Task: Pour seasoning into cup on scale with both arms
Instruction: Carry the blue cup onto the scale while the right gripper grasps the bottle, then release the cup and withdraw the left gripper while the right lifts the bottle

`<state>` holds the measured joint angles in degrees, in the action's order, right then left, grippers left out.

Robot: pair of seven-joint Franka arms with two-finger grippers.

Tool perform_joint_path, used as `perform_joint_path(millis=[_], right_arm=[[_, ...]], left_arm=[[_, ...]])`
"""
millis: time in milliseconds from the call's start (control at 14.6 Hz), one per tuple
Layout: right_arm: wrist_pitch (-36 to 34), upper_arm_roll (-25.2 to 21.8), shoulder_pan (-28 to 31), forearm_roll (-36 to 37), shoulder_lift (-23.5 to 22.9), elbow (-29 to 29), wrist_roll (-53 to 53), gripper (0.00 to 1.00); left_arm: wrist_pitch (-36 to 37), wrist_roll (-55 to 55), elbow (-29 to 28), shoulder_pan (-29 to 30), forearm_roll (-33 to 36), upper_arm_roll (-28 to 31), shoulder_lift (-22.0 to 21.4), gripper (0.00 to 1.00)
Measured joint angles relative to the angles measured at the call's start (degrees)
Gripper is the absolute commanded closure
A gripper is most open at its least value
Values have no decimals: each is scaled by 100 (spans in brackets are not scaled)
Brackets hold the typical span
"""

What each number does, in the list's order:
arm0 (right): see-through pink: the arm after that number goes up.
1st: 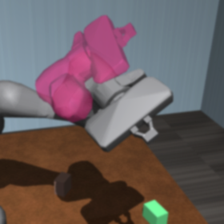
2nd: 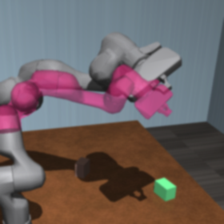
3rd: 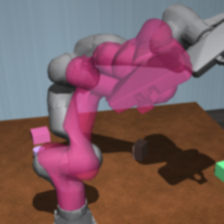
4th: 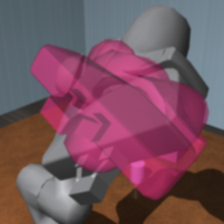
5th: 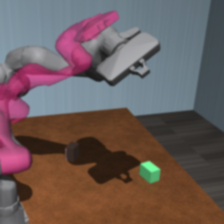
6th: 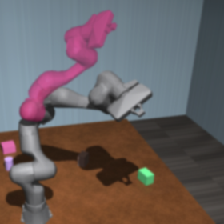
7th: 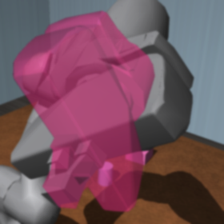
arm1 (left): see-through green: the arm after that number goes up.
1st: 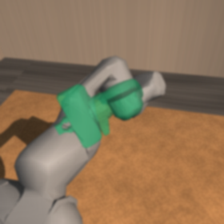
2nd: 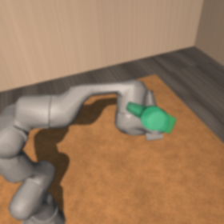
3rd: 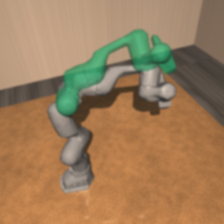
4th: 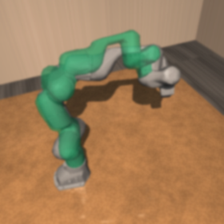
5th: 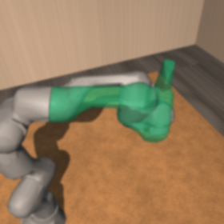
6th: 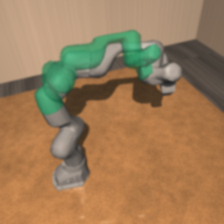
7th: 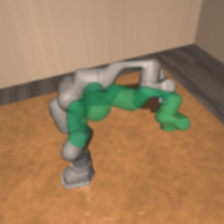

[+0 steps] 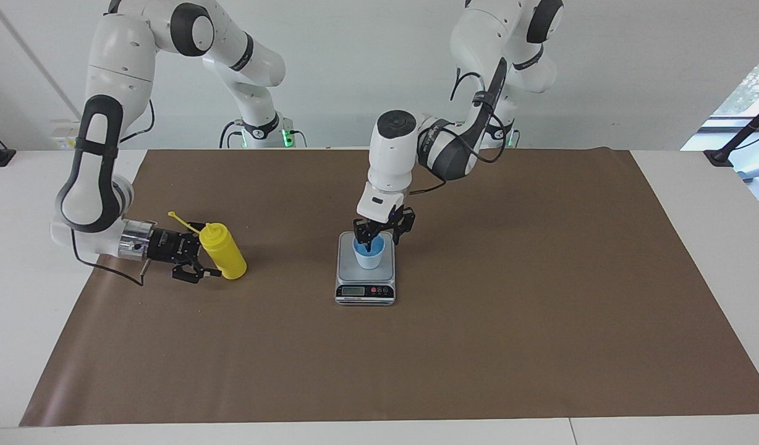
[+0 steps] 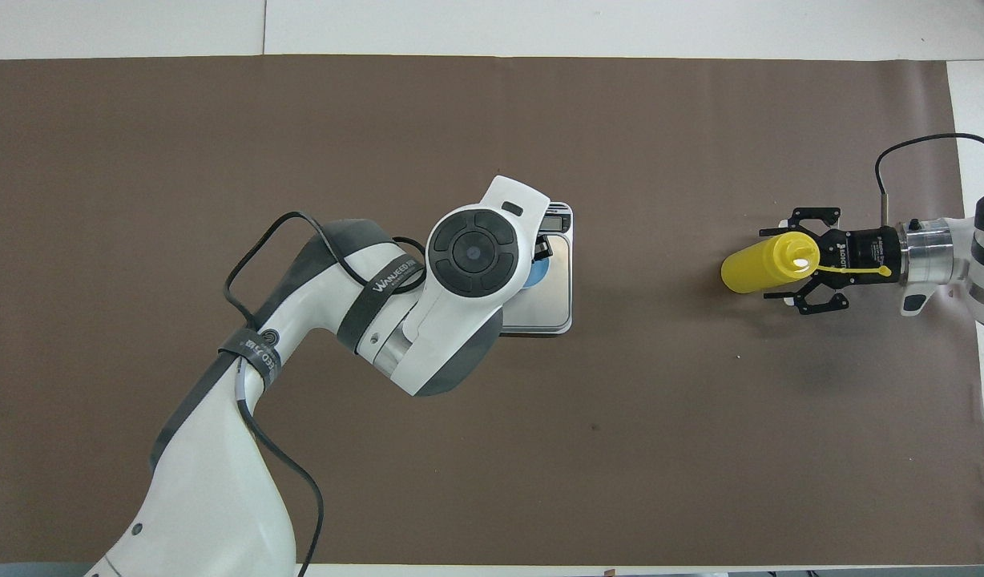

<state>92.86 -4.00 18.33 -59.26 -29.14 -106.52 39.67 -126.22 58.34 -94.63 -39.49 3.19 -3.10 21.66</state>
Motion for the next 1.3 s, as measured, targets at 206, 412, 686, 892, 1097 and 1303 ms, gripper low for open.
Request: perform_joint_path(millis=[206, 412, 686, 892, 1097, 1303], right_arm=[[118, -1, 0, -26, 10, -76, -123, 27], [202, -3, 5, -48, 32, -188, -240, 100], [277, 0, -86, -53, 79, -173, -35, 100], [661, 3, -381, -70, 292, -78, 824, 100], [1086, 2, -776, -29, 707, -12, 1645, 100], [1716, 4, -1383, 435, 1111, -15, 2410, 100]], left_arm=[[468, -13, -191, 60, 2, 55, -599, 0], [657, -458, -576, 363, 12, 80, -988, 0], [657, -1720, -984, 1070, 13, 99, -1130, 0], [657, -2706, -1178, 1753, 12, 107, -1337, 0], [658, -3601, -1340, 2418, -69, 111, -1597, 0], [829, -4614, -1375, 3006, -356, 111, -1846, 0]])
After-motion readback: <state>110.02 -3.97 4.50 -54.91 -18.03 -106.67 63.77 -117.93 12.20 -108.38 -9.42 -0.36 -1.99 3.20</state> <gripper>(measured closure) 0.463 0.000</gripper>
